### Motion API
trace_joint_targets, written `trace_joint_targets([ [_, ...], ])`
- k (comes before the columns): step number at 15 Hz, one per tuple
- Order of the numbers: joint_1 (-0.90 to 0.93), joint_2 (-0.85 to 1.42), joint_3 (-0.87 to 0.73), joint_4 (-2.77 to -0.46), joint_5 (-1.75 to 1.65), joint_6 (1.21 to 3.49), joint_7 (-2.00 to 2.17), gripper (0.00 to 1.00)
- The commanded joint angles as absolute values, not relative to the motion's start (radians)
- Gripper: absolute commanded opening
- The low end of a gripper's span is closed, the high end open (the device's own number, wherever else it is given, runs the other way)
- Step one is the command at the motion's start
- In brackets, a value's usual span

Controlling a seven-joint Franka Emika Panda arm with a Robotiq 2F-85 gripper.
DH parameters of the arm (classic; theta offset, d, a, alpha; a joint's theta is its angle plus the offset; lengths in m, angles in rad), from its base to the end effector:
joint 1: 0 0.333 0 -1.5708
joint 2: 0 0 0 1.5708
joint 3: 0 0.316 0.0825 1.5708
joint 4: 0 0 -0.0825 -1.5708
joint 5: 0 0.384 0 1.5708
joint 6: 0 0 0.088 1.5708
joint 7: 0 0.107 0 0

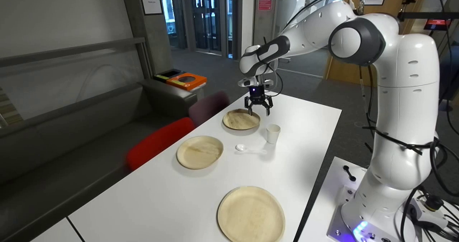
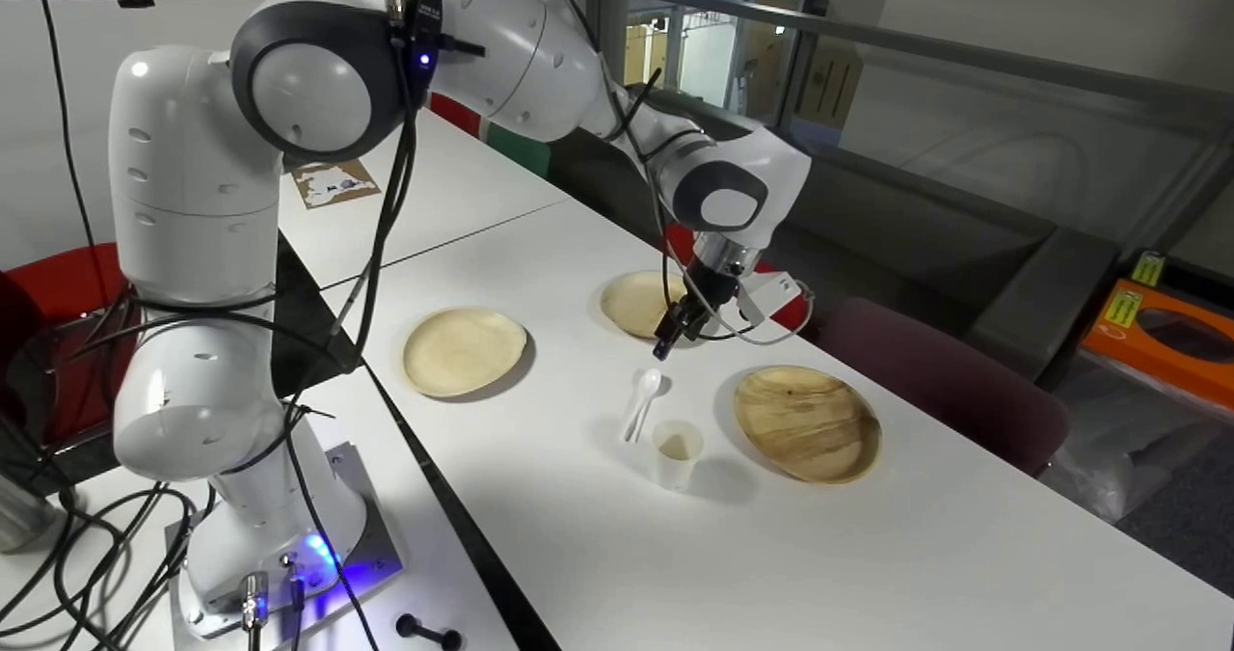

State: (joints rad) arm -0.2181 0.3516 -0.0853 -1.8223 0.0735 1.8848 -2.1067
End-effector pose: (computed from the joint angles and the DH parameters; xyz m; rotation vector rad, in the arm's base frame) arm 0.5782 -0.1723 0.3245 -1.8088 -2.2136 0.0992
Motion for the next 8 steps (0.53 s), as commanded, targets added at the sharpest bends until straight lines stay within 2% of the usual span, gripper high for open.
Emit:
trace_joint_targets([
  [1, -0.198, 0.357, -0.09, -1.841, -0.026, 1.981, -2.075, 1.0],
  [8, -0.233, 0.459, -0.064, -1.787, 0.18, 2.094, -1.755, 1.0],
])
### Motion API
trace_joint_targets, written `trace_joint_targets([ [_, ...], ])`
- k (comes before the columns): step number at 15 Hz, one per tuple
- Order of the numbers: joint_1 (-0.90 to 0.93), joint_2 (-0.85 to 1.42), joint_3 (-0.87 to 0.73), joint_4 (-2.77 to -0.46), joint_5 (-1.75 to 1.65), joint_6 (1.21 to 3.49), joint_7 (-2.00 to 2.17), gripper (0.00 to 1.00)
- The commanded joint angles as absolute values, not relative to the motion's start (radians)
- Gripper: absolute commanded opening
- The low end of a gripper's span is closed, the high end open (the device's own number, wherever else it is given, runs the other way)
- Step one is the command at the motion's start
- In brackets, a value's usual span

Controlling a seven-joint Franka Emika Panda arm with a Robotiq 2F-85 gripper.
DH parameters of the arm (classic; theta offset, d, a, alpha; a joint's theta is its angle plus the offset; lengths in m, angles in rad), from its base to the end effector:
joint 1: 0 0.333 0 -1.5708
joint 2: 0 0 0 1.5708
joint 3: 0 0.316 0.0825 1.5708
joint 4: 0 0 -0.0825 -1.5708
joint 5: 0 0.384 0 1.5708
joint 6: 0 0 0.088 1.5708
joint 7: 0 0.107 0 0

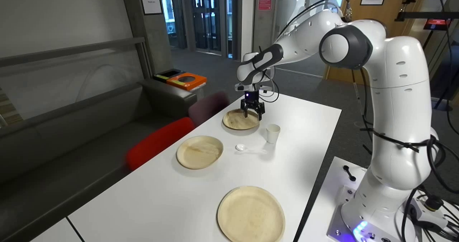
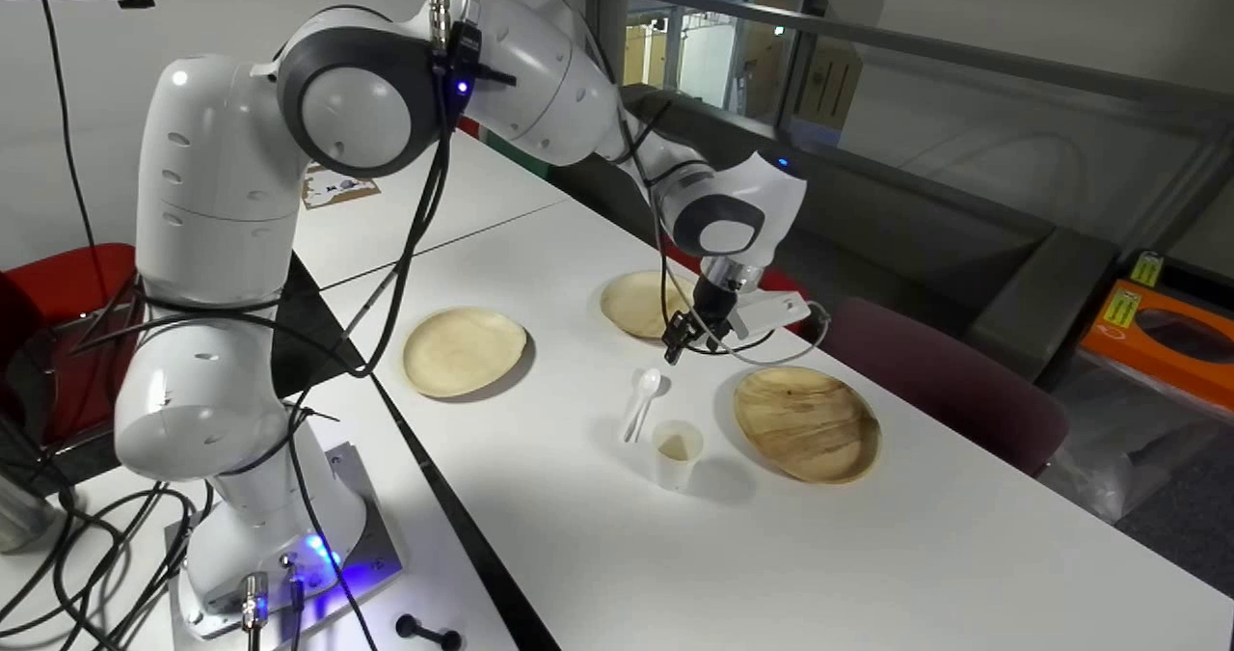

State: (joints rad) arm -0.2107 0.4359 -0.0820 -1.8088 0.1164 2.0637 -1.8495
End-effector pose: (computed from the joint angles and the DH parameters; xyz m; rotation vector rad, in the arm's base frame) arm 0.6033 -0.1720 0.2893 -2.1650 -2.0108 0.0459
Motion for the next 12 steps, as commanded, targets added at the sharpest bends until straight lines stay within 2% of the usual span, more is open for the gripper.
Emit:
trace_joint_targets([
  [1, -0.237, 0.463, -0.062, -1.79, 0.205, 2.108, -1.723, 1.0],
  [7, -0.264, 0.422, -0.059, -1.834, 0.334, 2.208, -1.558, 1.0],
  [12, -0.26, 0.421, -0.081, -1.859, 0.314, 2.435, -1.404, 1.0],
])
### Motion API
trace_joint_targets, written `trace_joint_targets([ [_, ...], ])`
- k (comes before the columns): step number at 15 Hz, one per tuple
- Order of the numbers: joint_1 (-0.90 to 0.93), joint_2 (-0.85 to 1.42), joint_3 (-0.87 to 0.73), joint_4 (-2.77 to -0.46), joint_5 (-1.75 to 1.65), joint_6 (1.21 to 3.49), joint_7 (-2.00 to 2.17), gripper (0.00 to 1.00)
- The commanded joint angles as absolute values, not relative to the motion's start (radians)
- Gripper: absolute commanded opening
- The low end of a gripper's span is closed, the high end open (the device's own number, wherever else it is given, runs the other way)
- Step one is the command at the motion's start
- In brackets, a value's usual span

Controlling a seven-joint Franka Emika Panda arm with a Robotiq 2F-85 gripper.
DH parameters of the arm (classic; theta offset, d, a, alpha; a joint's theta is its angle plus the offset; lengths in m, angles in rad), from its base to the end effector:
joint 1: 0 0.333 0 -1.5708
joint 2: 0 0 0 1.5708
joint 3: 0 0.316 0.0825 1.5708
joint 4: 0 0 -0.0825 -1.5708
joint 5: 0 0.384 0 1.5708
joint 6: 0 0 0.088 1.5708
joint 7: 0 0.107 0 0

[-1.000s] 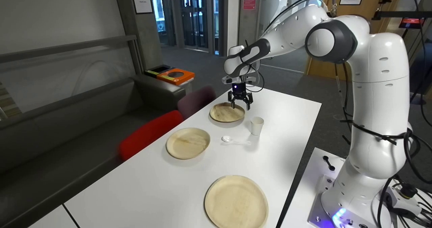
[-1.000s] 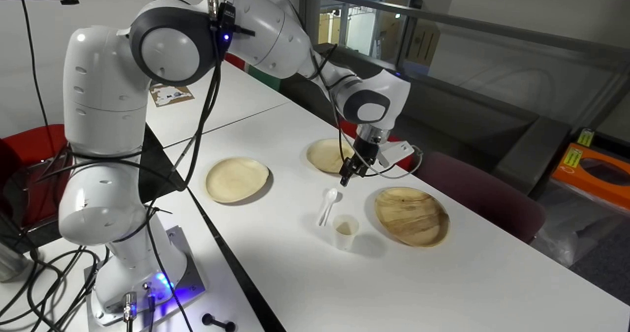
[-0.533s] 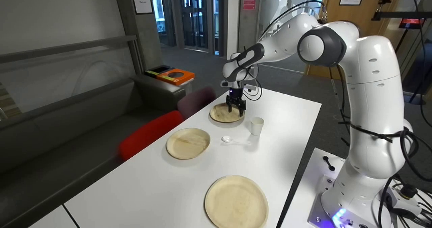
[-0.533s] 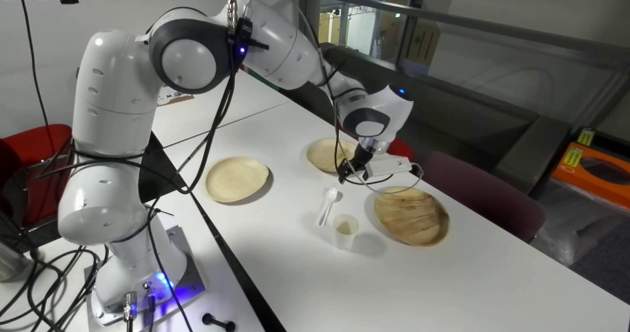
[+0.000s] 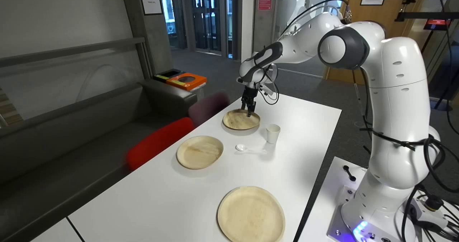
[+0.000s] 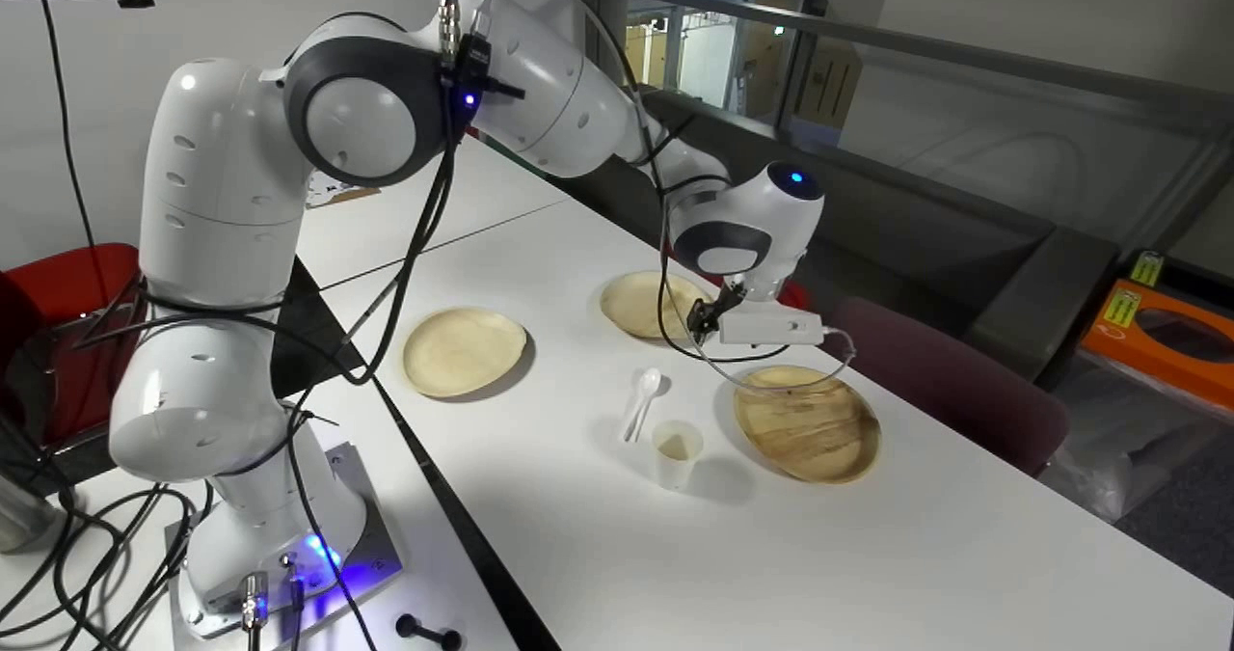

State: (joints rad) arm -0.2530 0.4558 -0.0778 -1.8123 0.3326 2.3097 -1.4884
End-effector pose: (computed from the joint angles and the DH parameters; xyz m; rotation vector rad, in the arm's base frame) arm 0.6215 -0.2025 0.2952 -2.6964 -1.3813 -0.3018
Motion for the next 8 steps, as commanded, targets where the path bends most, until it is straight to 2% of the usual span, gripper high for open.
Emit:
trace_joint_targets([
  [1, -0.257, 0.423, -0.087, -1.867, 0.296, 2.49, -1.366, 1.0],
  [6, -0.208, 0.418, -0.152, -1.96, 0.125, 2.768, -1.084, 1.0],
  [8, -0.098, 0.415, -0.281, -2.013, 0.01, 2.832, -0.915, 1.0],
])
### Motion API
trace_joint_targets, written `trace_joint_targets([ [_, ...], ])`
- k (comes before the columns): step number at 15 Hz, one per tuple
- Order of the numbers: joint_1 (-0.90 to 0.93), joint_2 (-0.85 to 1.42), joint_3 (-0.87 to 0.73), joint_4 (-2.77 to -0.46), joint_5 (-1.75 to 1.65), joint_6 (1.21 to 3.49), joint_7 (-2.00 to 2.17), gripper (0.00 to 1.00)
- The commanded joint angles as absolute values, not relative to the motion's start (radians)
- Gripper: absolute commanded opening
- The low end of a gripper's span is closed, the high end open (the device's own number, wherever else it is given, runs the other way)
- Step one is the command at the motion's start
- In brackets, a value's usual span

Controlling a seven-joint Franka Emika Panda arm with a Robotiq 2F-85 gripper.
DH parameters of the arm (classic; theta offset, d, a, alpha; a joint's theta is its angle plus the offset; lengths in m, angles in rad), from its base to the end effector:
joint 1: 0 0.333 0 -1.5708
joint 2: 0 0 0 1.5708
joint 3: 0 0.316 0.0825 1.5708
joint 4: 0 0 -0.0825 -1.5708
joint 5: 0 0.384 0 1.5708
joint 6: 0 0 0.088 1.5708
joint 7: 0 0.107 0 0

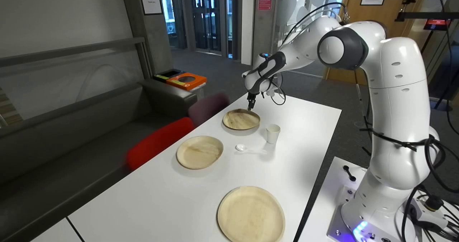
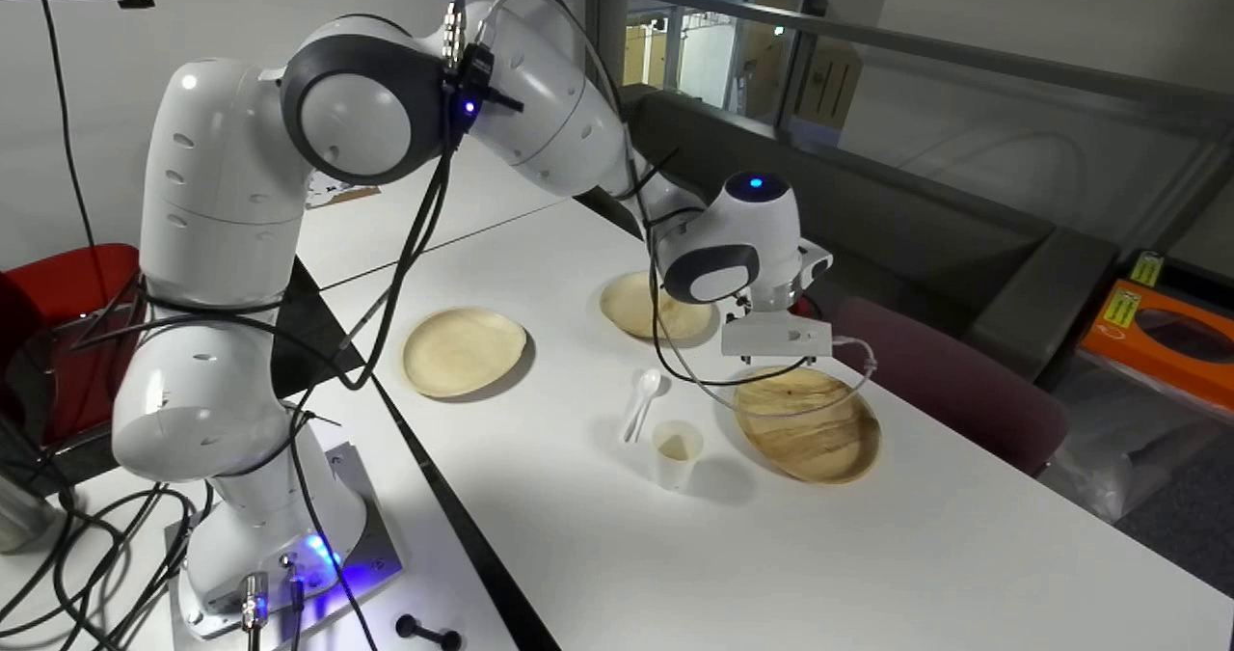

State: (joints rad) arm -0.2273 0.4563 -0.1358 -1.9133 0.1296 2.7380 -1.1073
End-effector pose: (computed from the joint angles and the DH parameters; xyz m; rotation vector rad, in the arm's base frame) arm 0.6184 -0.2329 0.2971 2.7181 0.9304 0.4192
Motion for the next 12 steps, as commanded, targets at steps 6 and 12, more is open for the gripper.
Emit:
trace_joint_targets([
  [6, -0.052, 0.309, -0.272, -2.116, -0.274, 2.499, -0.739, 1.0],
  [12, -0.112, 0.311, -0.13, -2.087, -0.234, 2.349, -0.737, 1.0],
])
